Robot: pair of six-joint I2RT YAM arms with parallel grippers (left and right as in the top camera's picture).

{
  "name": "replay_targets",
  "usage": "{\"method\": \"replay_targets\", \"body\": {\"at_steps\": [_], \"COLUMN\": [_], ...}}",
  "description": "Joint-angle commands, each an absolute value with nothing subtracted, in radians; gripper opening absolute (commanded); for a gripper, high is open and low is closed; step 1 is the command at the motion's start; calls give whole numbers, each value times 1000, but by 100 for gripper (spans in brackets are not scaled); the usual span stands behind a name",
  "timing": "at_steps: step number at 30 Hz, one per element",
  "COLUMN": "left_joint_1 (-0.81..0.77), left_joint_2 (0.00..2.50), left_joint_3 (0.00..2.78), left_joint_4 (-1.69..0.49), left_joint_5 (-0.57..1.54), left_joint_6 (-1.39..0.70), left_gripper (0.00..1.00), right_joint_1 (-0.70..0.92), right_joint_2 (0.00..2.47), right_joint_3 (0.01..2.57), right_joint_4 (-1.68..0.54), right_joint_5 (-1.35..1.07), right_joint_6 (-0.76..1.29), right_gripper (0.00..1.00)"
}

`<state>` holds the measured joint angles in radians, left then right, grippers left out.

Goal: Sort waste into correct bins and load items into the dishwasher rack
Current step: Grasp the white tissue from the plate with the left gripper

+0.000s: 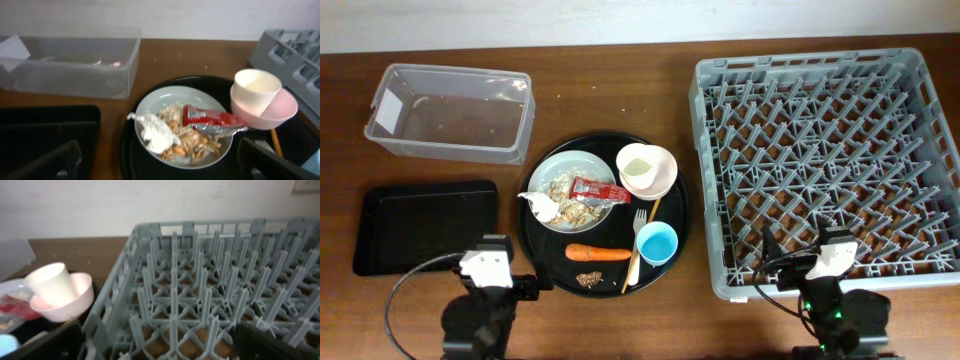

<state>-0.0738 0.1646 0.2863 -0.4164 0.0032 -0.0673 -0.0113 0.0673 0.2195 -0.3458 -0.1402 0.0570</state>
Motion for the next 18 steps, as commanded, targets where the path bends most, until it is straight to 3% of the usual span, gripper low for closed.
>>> {"method": "replay_targets", "body": {"at_steps": [1,11,18], "left_joint_1": [-76,-76,-76], "left_joint_2": [352,1051,1301], "left_joint_3": [436,995,999], "left_joint_4": [-455,-919,-739], "left_joint_5": [11,46,63], "left_joint_6": [-56,-56,-131], "left_gripper": [99,99,99], "right_joint_1": [-5,-5,-7], "right_joint_2": [192,898,1023], "right_joint_3": [379,930,945], "right_joint_4": [-443,-954,-980], "right_joint_5": [-154,-177,-172], "right_joint_6": [69,68,67], "right_gripper": [99,99,99]}}
